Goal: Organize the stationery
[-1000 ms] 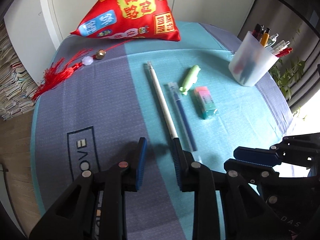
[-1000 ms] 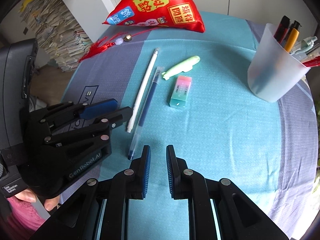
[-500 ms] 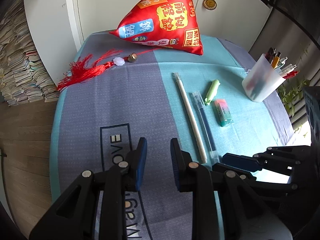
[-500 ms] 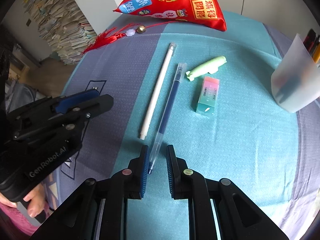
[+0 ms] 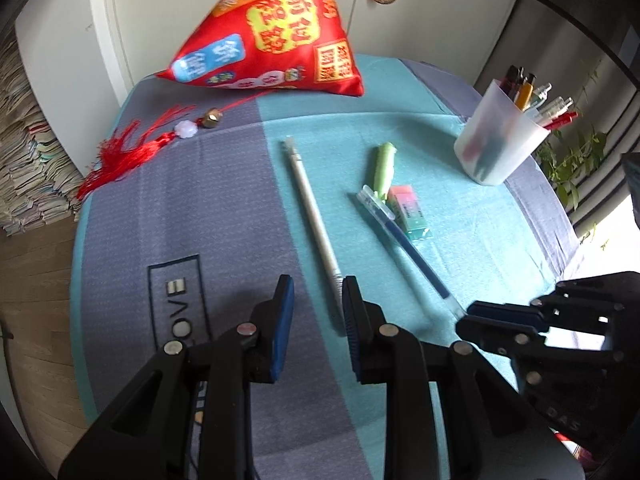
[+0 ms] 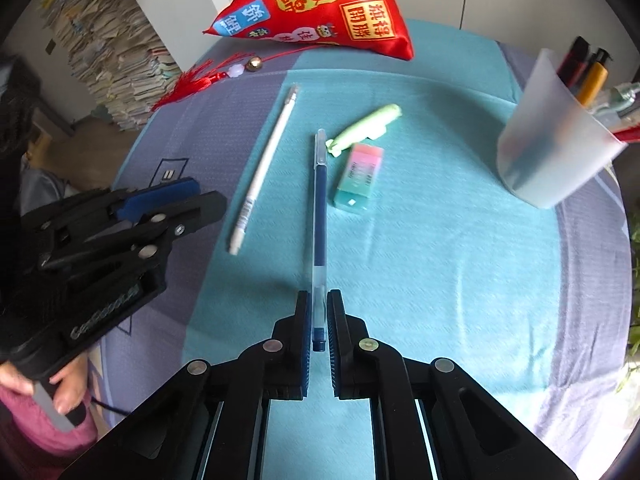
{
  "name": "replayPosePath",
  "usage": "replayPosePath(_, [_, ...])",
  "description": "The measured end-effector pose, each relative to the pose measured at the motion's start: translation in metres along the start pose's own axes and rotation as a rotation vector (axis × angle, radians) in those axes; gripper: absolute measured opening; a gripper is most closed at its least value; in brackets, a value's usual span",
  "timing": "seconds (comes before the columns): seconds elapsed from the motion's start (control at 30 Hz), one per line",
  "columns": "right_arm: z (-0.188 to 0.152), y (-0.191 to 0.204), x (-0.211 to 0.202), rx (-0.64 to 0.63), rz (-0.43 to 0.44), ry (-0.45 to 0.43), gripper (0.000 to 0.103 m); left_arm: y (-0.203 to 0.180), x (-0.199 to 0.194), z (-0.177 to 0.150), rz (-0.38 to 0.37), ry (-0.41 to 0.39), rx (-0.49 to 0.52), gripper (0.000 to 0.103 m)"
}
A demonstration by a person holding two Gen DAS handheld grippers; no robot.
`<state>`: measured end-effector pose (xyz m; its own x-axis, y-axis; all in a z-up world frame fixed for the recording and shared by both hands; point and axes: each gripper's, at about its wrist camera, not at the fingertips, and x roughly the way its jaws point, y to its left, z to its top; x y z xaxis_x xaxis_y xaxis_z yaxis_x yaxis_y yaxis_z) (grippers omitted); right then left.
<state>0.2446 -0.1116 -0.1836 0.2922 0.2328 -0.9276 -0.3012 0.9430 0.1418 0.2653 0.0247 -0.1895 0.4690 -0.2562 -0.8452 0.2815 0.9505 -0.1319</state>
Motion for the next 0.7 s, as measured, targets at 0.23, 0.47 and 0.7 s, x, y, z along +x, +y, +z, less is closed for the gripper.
replayPosePath(0.23, [-0.023,-0.011,-0.01,-0.017,-0.011,0.017,0.008,-0.017,0.019,0.002,0.011,0.032,0.031,0.02])
replayPosePath(0.47, [-0.039,-0.018,-0.018,-0.027,-0.006,0.029,0.008,-0.012,0.01,-0.011,-0.048,0.08,0.011,0.006])
replayPosePath(0.7, [-0.061,-0.032,-0.033,-0.022,-0.002,0.029,0.008,-0.02,-0.03,-0.063,-0.097,0.127,0.072,0.005])
